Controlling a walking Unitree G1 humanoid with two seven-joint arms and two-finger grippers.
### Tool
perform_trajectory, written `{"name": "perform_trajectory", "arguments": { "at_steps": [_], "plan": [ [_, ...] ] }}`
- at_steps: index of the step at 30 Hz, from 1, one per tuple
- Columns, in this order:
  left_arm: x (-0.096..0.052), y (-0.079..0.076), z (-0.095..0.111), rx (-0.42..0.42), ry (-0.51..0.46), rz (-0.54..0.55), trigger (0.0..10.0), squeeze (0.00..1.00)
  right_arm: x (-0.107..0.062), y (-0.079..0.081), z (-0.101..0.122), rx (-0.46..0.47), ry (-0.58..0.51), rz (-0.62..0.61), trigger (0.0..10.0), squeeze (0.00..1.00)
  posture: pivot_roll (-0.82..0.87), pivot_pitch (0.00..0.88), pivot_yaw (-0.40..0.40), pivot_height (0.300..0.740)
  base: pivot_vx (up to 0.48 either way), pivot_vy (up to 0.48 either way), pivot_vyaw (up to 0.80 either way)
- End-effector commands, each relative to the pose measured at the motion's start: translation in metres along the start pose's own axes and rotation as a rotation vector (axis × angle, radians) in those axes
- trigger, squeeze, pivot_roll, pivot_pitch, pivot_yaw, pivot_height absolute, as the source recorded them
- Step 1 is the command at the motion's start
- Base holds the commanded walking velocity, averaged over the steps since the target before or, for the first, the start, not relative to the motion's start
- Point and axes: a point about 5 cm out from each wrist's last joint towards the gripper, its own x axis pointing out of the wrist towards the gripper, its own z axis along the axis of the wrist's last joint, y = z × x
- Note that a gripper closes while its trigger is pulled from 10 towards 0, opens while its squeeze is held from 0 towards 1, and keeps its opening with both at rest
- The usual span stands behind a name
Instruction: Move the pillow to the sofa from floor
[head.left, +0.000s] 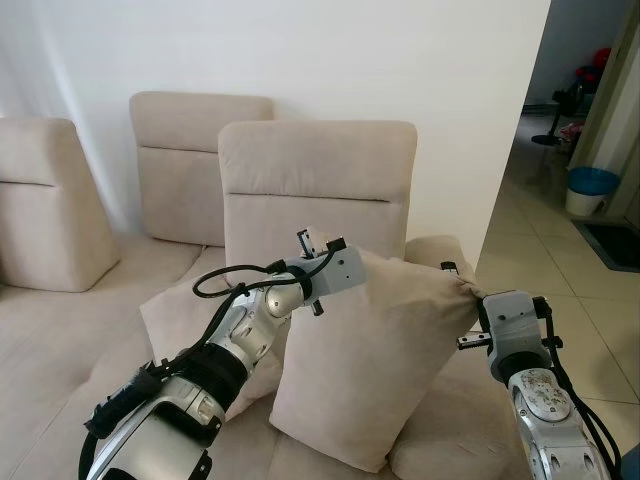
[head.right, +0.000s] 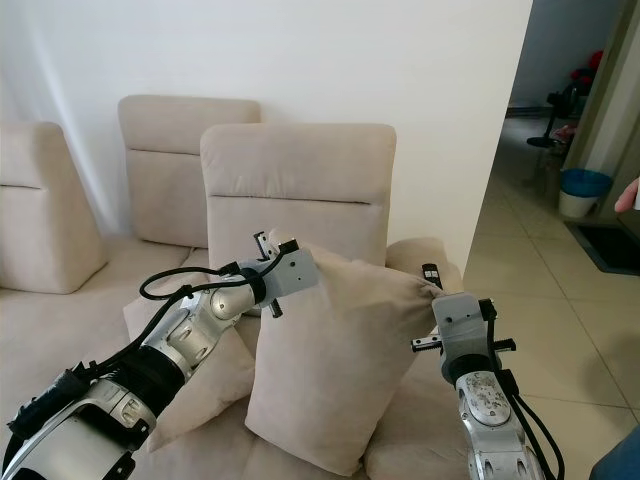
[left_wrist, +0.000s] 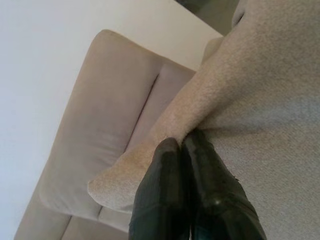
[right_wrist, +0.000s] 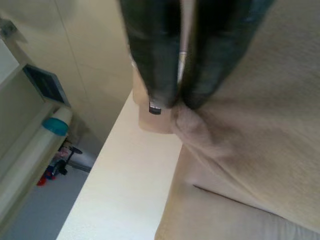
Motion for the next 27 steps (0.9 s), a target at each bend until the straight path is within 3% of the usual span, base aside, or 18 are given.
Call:
{"name": "perform_trajectory", "arguments": {
  "at_steps": [1,3,4,5,8,9,11,12,13,14,21,26,27],
  "plan": [
    [-0.001,0.005,-0.006,0.0,0.024,0.025,10.0,0.0,-0.001,-0.007,-0.008,0.014,0.045,-0.039,10.0,0.98,-0.06,0.0,0.08,0.74,0.0,0.0,0.0],
    [-0.001,0.005,-0.006,0.0,0.024,0.025,10.0,0.0,-0.001,-0.007,-0.007,0.016,0.046,-0.04,10.0,0.98,-0.06,0.0,0.08,0.74,0.0,0.0,0.0],
    [-0.001,0.005,-0.005,-0.001,0.023,0.024,10.0,0.18,-0.001,-0.007,-0.007,0.018,0.048,-0.041,10.0,0.98,-0.06,0.0,0.079,0.74,0.0,0.0,0.0],
    [-0.002,0.005,-0.004,-0.009,0.015,0.021,10.0,1.0,-0.001,-0.007,-0.007,0.019,0.049,-0.041,10.0,1.0,-0.06,0.0,0.079,0.74,0.0,0.0,0.0],
    [-0.002,0.005,-0.003,-0.012,0.007,0.023,10.0,1.0,0.0,-0.007,-0.006,0.018,0.053,-0.044,10.0,1.0,-0.06,0.0,0.078,0.74,0.0,0.0,0.0],
    [-0.002,0.006,-0.003,-0.009,0.005,0.031,10.0,0.85,0.0,-0.007,-0.006,0.011,0.054,-0.048,10.0,1.0,-0.06,0.0,0.078,0.74,0.0,0.0,0.0],
    [-0.002,0.007,-0.002,-0.007,0.005,0.037,10.0,0.85,0.0,-0.007,-0.006,0.005,0.055,-0.051,10.0,1.0,-0.06,0.0,0.078,0.74,0.0,0.0,0.0],
    [-0.002,0.007,-0.002,-0.005,0.004,0.042,10.0,0.0,0.001,-0.007,-0.005,0.002,0.055,-0.052,10.0,0.92,-0.06,0.0,0.077,0.74,0.0,0.0,0.0],
    [-0.002,0.009,-0.001,-0.008,-0.005,0.055,10.0,0.0,0.001,-0.008,-0.005,-0.003,0.055,-0.057,10.0,0.09,-0.05,0.0,0.077,0.74,0.0,0.0,0.0],
    [-0.002,0.011,0.0,-0.009,-0.011,0.068,10.0,0.0,0.001,-0.008,-0.005,-0.008,0.056,-0.062,10.0,0.0,-0.05,0.0,0.077,0.74,0.0,0.0,0.0],
    [-0.002,0.023,0.004,-0.022,-0.039,0.145,10.0,0.0,0.004,-0.011,-0.006,-0.025,0.061,-0.085,10.0,0.0,-0.05,0.0,0.077,0.74,0.0,0.0,0.0],
    [-0.002,0.023,0.003,-0.023,-0.035,0.147,10.0,0.0,0.005,-0.007,-0.004,-0.029,0.05,-0.051,10.0,0.0,-0.05,0.0,0.076,0.74,0.0,0.0,0.0],
    [-0.002,0.016,0.0,-0.102,-0.025,0.118,10.0,0.0,0.004,0.003,-0.001,-0.008,0.027,0.007,10.0,0.0,-0.05,0.0,0.074,0.74,0.0,0.0,0.0]
  ]
}}
